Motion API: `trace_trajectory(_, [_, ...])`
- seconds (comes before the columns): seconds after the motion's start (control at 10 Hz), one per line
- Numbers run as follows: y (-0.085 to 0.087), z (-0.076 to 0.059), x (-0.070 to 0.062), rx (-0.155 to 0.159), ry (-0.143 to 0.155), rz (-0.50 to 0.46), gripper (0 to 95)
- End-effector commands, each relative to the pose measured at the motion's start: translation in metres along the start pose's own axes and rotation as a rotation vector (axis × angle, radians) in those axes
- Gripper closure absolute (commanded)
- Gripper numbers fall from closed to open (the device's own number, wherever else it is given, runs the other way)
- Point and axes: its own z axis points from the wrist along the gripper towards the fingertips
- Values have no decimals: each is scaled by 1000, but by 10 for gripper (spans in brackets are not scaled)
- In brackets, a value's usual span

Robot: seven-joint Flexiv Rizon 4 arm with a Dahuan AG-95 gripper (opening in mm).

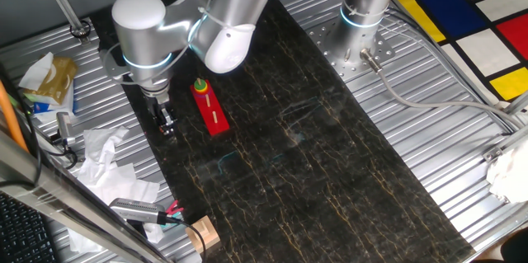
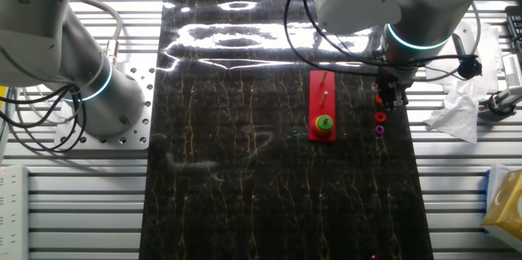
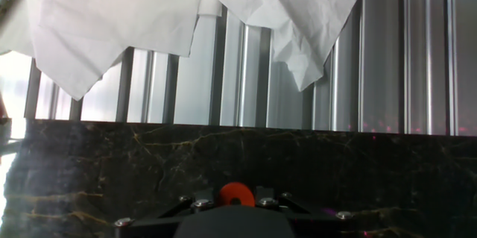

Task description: Take out one Hanoi block and throw it aside

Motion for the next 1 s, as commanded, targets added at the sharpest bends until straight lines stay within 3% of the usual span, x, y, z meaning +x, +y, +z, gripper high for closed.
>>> trace_trajectory(0.1, [0, 0, 1, -3, 9, 1, 950])
trace_trajectory(1.0, [1, 5, 8, -13, 29, 5, 950])
